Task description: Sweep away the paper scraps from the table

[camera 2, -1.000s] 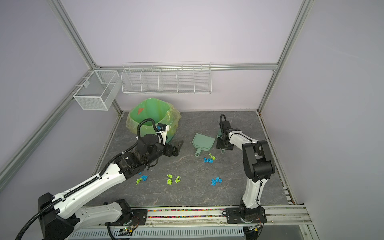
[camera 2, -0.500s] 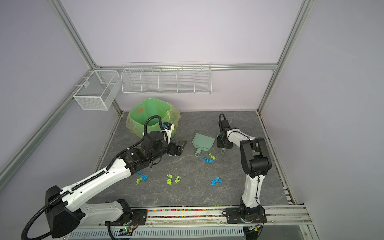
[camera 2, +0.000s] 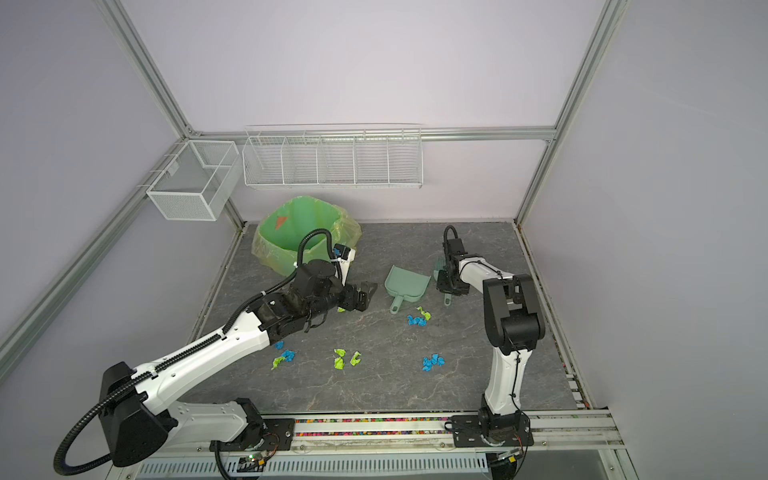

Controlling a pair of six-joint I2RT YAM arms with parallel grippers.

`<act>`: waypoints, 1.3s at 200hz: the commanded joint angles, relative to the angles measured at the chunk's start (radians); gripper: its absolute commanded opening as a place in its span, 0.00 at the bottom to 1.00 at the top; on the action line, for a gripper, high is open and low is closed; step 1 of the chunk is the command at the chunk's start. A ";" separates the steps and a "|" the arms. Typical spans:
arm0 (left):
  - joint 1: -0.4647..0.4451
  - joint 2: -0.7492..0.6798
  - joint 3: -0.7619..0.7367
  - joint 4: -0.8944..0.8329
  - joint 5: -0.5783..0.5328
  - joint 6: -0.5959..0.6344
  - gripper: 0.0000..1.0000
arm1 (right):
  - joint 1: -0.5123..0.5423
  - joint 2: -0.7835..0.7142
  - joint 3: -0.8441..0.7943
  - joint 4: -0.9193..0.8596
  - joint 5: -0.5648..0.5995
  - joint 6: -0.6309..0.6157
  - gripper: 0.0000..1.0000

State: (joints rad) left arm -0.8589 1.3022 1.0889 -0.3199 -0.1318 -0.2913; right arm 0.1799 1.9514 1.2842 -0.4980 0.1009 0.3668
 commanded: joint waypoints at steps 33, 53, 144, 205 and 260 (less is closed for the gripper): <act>-0.005 0.072 0.076 -0.019 0.023 -0.054 0.99 | -0.025 -0.111 -0.061 0.000 -0.036 -0.013 0.10; -0.003 0.101 0.098 -0.021 0.030 -0.066 0.99 | -0.025 -0.176 -0.073 -0.002 -0.045 -0.019 0.10; 0.014 0.243 0.267 -0.044 0.208 -0.151 0.99 | -0.001 -0.551 -0.229 0.114 -0.199 -0.041 0.10; 0.033 0.322 0.273 0.117 0.379 -0.273 0.99 | 0.062 -0.687 -0.273 0.139 -0.231 -0.030 0.10; 0.033 0.362 0.271 0.259 0.460 -0.355 1.00 | 0.113 -0.705 -0.290 0.156 -0.227 -0.030 0.08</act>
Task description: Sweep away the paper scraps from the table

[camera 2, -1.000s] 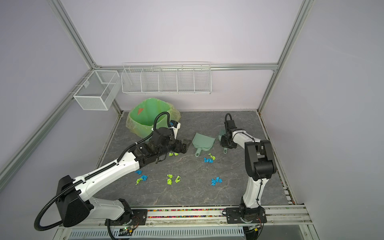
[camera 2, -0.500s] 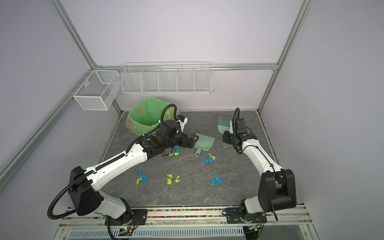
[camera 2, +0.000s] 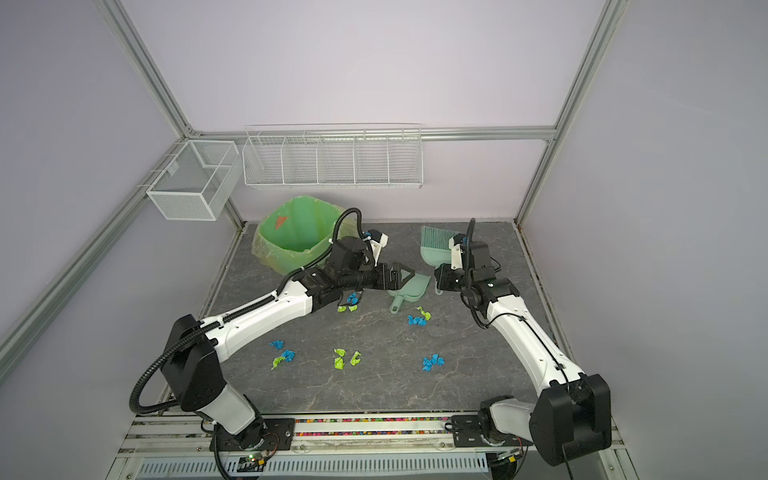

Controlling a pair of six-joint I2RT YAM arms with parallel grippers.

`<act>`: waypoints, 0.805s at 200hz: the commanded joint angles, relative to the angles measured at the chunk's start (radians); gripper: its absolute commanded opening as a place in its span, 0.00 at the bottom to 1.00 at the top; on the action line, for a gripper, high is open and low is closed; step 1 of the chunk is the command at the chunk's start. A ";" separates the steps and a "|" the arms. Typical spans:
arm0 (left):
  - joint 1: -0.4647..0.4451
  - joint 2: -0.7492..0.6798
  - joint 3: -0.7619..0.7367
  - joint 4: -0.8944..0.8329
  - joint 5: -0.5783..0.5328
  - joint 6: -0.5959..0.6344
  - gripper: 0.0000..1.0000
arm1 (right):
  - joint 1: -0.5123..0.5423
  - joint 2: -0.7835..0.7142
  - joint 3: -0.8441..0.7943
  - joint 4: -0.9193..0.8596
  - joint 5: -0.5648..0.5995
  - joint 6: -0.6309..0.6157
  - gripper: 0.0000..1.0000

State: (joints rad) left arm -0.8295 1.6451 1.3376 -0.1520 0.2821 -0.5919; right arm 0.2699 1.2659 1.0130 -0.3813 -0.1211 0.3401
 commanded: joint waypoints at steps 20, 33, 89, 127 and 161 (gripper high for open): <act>0.003 0.037 0.026 0.101 0.045 -0.071 0.99 | 0.042 -0.011 -0.017 0.048 -0.002 0.002 0.08; 0.004 0.051 0.026 0.132 0.052 -0.110 0.95 | 0.060 -0.001 -0.009 0.048 0.001 0.003 0.08; 0.001 0.100 0.018 0.203 0.045 -0.173 0.71 | 0.120 0.012 -0.001 0.081 0.018 0.008 0.08; 0.002 0.086 -0.024 0.266 0.002 -0.195 0.64 | 0.147 0.013 -0.010 0.088 0.028 0.004 0.08; 0.003 0.089 -0.036 0.287 -0.014 -0.204 0.55 | 0.156 0.005 -0.029 0.092 0.032 0.004 0.08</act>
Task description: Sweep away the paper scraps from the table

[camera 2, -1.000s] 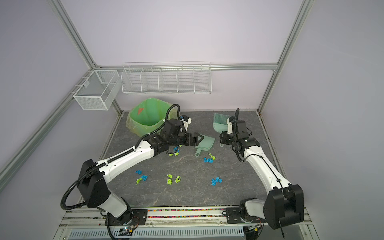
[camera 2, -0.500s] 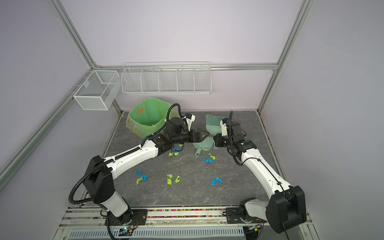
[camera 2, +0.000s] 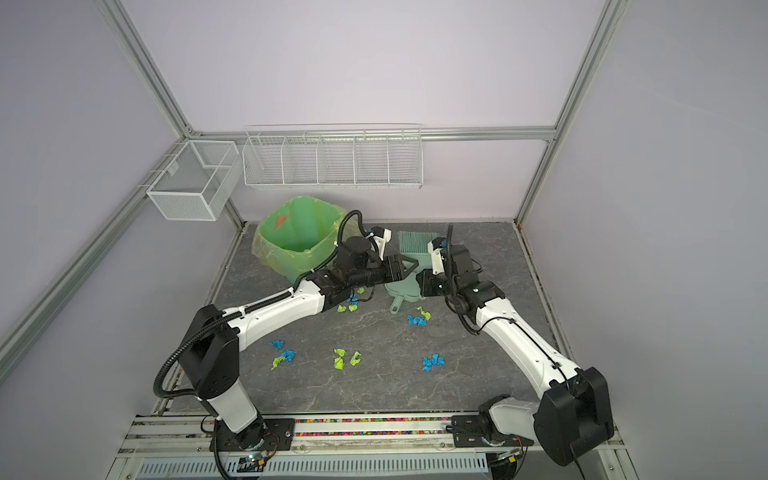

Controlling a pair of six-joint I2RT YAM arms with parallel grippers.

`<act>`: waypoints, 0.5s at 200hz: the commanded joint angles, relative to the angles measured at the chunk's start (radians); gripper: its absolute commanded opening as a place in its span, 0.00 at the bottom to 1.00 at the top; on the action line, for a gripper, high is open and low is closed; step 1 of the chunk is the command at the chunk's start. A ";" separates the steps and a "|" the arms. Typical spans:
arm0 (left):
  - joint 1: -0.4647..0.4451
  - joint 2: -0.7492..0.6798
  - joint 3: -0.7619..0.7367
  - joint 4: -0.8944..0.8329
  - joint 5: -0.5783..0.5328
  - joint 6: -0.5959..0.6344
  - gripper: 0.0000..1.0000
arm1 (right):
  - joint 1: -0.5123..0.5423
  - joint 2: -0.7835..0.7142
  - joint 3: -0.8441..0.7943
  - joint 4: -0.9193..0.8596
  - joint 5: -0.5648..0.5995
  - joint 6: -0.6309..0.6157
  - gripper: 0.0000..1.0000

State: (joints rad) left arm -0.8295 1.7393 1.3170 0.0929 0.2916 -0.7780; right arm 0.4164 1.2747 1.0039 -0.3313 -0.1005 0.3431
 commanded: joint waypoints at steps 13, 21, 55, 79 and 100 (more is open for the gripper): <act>0.002 0.004 -0.013 0.044 -0.018 -0.023 0.50 | 0.013 -0.013 -0.028 0.047 0.010 0.001 0.08; 0.003 0.007 -0.014 0.048 -0.015 -0.026 0.49 | 0.015 -0.018 -0.031 0.050 0.006 -0.004 0.08; 0.003 0.012 -0.018 0.064 -0.006 -0.032 0.34 | 0.025 -0.034 -0.039 0.051 0.009 -0.014 0.08; 0.003 0.013 -0.020 0.065 0.003 -0.030 0.22 | 0.028 -0.040 -0.039 0.049 0.007 -0.016 0.08; 0.002 0.013 -0.025 0.068 0.003 -0.026 0.09 | 0.032 -0.045 -0.039 0.049 0.002 -0.020 0.10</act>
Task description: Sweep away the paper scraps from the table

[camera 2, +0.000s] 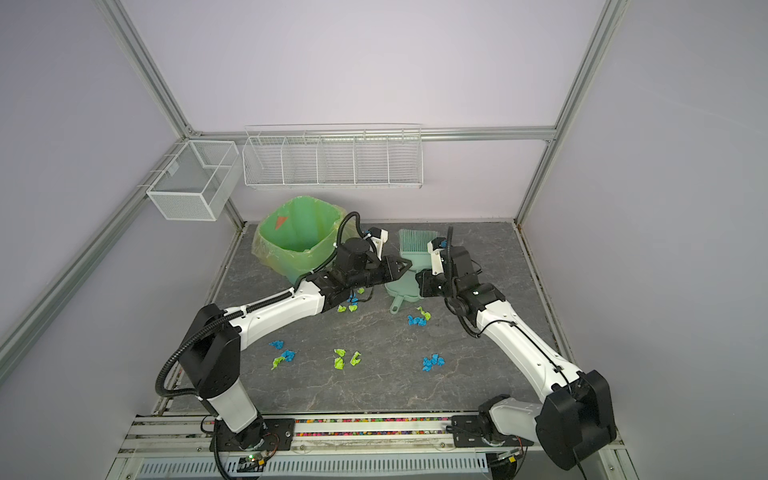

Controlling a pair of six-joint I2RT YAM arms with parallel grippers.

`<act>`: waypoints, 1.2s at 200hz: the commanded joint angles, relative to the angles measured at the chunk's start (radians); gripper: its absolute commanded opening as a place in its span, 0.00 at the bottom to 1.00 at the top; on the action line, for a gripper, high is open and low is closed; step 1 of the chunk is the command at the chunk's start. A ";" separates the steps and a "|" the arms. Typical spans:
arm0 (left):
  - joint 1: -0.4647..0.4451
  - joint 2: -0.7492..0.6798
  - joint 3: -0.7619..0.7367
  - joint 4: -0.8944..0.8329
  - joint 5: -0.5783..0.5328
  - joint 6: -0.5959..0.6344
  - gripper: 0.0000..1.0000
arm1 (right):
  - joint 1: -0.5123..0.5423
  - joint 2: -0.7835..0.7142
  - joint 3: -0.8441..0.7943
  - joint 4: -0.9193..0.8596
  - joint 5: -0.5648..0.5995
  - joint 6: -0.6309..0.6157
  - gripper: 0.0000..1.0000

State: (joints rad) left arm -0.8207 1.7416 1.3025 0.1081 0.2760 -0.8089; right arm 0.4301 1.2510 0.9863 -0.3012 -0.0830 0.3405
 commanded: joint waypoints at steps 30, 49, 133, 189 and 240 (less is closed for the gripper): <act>-0.005 0.009 -0.016 0.064 0.021 0.006 0.00 | 0.021 -0.027 -0.020 0.016 -0.024 -0.020 0.23; 0.000 0.008 -0.019 0.088 0.048 0.020 0.00 | 0.020 -0.033 -0.020 0.013 -0.027 -0.019 0.25; 0.064 -0.026 -0.064 0.150 0.080 -0.021 0.00 | 0.021 -0.053 -0.009 -0.021 -0.077 -0.004 0.83; 0.082 -0.048 -0.066 0.145 0.080 -0.018 0.00 | 0.000 -0.068 -0.023 -0.035 -0.086 0.013 0.90; 0.106 -0.059 -0.066 0.176 0.099 -0.032 0.00 | -0.097 -0.131 -0.100 0.066 -0.233 0.124 0.88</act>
State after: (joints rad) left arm -0.7319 1.7145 1.2377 0.2165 0.3496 -0.8192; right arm 0.3813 1.1587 0.9340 -0.3073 -0.2035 0.3904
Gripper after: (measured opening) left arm 0.076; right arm 0.885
